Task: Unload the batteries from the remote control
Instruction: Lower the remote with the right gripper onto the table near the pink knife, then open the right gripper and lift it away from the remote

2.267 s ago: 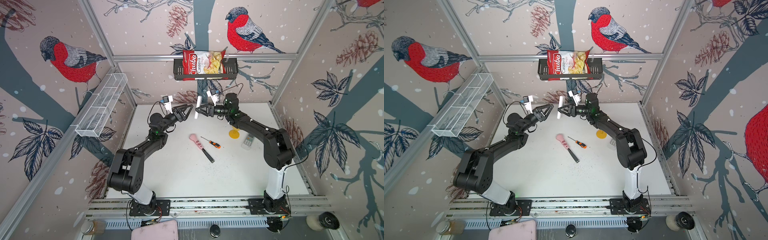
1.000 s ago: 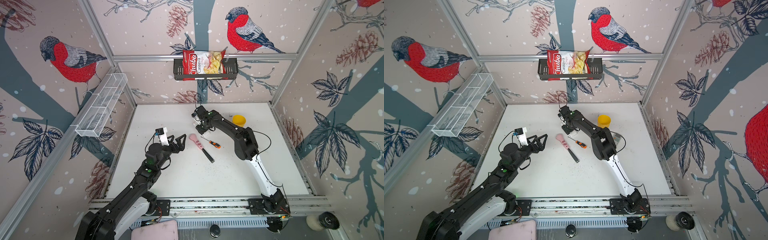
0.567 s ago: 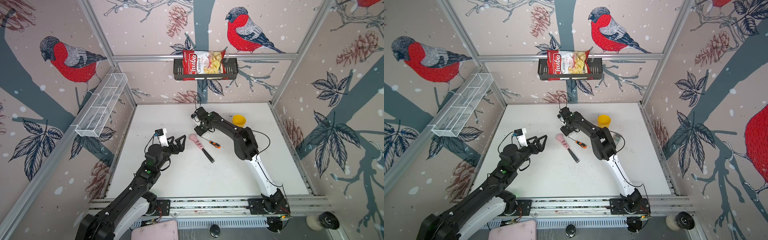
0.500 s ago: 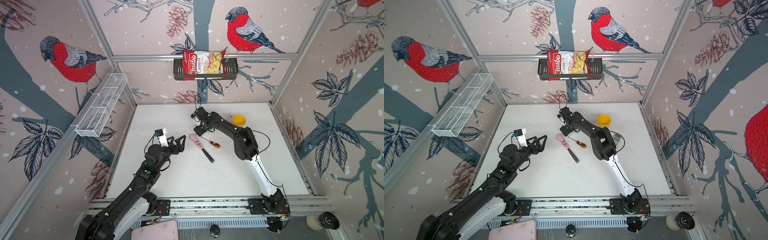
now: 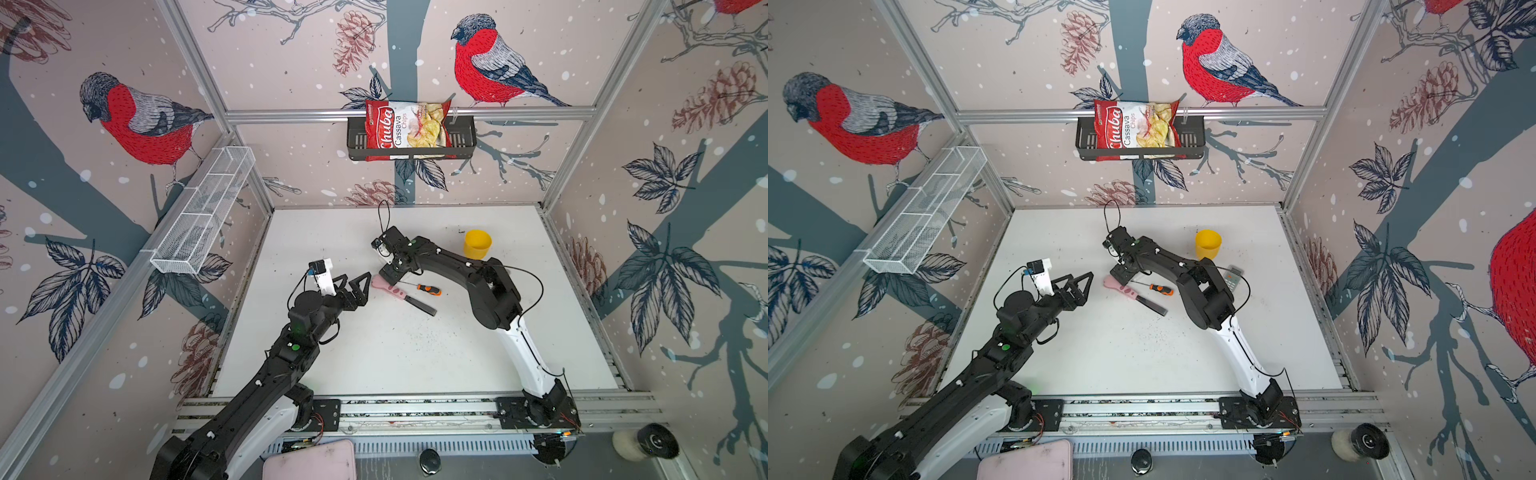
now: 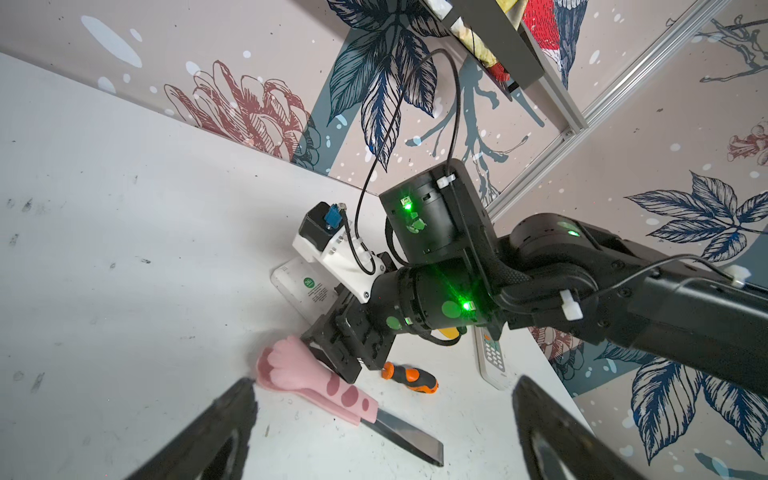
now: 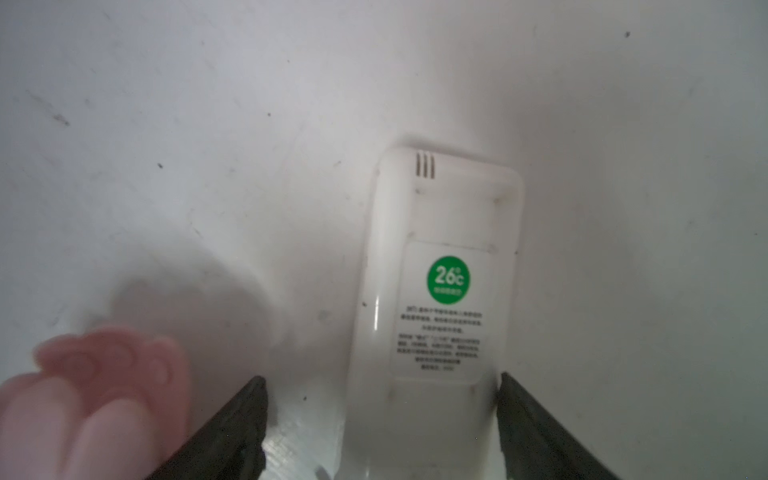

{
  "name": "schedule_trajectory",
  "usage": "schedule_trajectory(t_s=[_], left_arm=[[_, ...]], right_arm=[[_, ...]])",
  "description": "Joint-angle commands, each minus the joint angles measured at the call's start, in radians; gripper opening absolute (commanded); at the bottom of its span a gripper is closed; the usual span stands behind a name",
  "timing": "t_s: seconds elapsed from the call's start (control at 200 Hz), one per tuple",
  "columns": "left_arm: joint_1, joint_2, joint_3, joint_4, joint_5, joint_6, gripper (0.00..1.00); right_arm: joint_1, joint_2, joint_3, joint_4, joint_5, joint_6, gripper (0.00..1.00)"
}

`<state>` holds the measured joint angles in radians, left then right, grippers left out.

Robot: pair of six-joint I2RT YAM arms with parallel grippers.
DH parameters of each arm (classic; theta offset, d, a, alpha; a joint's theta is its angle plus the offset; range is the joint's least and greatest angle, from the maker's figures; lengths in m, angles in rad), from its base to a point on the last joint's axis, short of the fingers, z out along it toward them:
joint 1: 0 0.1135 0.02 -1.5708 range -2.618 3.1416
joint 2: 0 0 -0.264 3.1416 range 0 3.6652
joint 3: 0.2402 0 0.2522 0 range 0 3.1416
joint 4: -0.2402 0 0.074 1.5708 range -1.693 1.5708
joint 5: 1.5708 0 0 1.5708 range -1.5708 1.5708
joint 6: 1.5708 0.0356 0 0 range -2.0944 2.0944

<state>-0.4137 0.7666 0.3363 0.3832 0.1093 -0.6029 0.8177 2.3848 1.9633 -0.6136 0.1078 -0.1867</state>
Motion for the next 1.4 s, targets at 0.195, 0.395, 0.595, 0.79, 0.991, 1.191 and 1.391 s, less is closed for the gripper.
schedule_trajectory(t_s=[0.195,0.395,0.595,0.79,0.991,1.191,1.391], left_arm=[[0.000,-0.052,-0.020,-0.032,0.011,0.000,0.96],[0.000,-0.090,-0.048,-0.044,0.013,-0.004,0.96],[0.000,-0.125,-0.072,-0.055,0.016,-0.011,0.96],[-0.002,-0.140,-0.075,-0.066,0.020,-0.014,0.95],[-0.005,-0.162,-0.070,-0.092,0.010,-0.009,0.95],[-0.005,-0.190,-0.062,-0.121,0.004,-0.002,0.95],[-0.005,-0.202,-0.061,-0.133,0.007,-0.004,0.96]], right_arm=[[0.049,-0.083,-0.131,0.044,0.046,-0.001,0.89],[0.089,-0.145,-0.240,0.090,0.073,0.018,0.91],[0.102,-0.188,-0.326,0.125,0.099,0.056,0.92],[0.121,-0.240,-0.402,0.150,0.139,0.095,0.92],[0.116,-0.317,-0.480,0.200,0.134,0.168,0.85],[0.112,-0.358,-0.530,0.231,0.040,0.182,0.69],[0.087,-0.346,-0.531,0.241,-0.021,0.175,0.69]])
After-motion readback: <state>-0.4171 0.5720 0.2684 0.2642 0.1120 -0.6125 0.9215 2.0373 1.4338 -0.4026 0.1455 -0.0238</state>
